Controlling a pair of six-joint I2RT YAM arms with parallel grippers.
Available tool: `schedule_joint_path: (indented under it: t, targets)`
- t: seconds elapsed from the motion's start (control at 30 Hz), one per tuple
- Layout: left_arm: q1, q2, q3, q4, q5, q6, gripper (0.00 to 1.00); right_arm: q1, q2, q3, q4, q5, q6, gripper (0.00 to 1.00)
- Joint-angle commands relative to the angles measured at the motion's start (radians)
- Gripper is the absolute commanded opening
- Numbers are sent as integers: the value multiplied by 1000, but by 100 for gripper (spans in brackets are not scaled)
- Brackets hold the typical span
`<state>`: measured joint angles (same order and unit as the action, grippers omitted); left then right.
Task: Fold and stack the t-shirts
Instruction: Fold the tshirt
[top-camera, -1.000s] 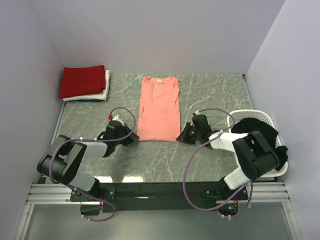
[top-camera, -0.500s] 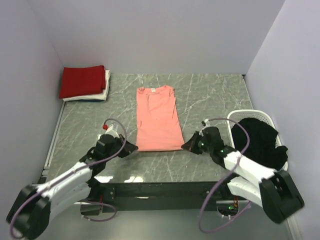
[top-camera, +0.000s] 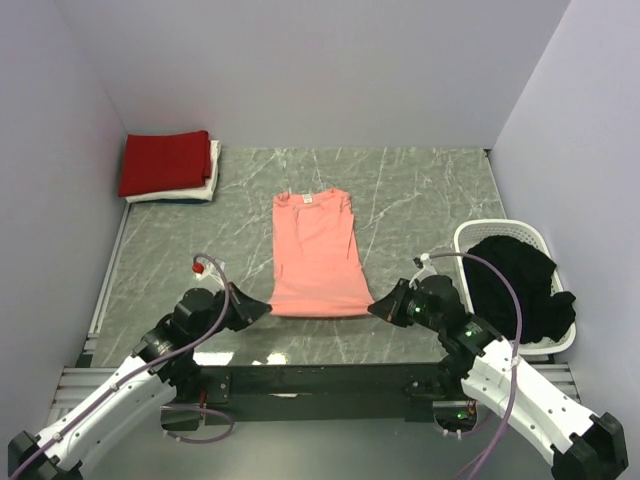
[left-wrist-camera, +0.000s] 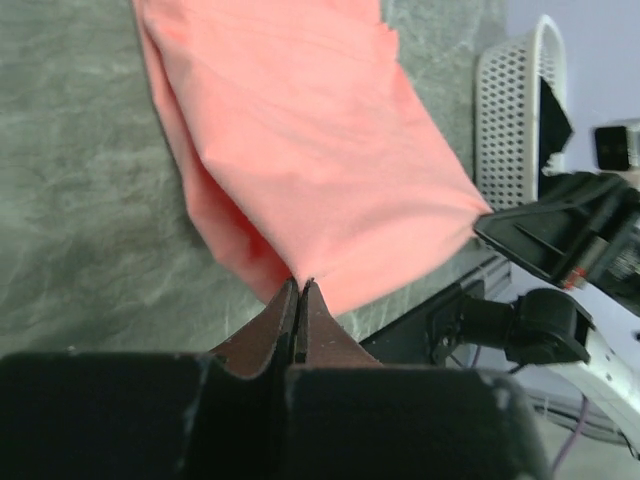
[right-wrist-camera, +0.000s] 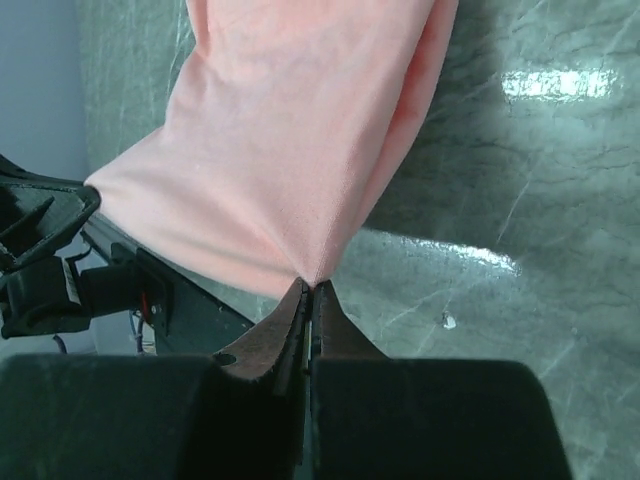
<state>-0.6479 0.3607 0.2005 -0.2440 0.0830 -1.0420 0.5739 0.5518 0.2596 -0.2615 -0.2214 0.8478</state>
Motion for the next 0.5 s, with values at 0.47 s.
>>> schedule_joint_path:
  t: [0.47]
  targets:
    - [185,743,540,236,-31,177,0,-155,713,733,-48,18,-184,0]
